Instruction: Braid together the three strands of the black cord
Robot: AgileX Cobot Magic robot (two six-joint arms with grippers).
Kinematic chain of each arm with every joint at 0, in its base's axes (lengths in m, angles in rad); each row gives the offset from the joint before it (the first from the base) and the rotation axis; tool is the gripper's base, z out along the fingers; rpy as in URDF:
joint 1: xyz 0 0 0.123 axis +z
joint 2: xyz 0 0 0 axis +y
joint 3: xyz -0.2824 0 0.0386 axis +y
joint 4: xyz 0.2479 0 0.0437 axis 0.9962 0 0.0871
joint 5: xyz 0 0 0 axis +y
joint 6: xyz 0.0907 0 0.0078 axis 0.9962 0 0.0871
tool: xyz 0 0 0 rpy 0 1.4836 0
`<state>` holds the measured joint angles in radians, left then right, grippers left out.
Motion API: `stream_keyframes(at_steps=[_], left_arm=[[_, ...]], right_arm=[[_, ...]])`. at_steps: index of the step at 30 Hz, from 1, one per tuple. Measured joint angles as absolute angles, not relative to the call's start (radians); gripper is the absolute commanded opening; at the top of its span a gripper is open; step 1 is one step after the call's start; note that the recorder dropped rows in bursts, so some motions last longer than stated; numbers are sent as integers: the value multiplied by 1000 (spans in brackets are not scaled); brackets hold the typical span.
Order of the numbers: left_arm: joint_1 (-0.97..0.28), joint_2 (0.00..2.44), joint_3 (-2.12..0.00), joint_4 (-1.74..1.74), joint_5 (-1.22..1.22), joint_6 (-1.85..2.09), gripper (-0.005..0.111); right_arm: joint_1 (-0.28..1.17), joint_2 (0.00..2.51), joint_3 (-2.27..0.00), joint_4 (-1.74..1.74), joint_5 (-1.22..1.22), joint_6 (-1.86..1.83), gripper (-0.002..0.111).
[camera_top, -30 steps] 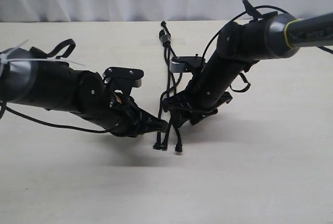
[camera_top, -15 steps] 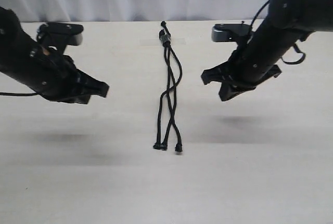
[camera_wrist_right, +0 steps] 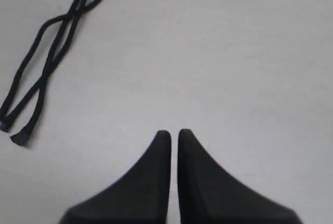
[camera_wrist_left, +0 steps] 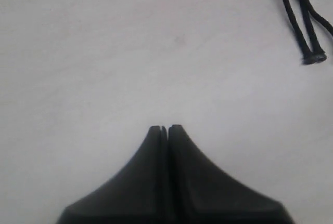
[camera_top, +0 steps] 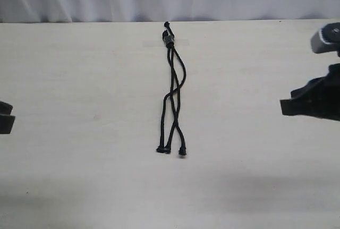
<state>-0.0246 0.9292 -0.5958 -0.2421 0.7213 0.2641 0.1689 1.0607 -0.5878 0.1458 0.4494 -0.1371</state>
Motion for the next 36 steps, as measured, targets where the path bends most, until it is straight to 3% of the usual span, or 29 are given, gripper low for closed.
stream_keyframes(at_steps=[6,18,36], left_arm=[[85,864,-510,-502,738,517,0],[92,864,-481,-627,631,637,0],[92,864,-481,-627,627,637,0]], right_arm=[[169,686,-418,148,357,-113,4],[169,89,-339,147,350,-113,4],[161,4,-273,134,345,-111,4]])
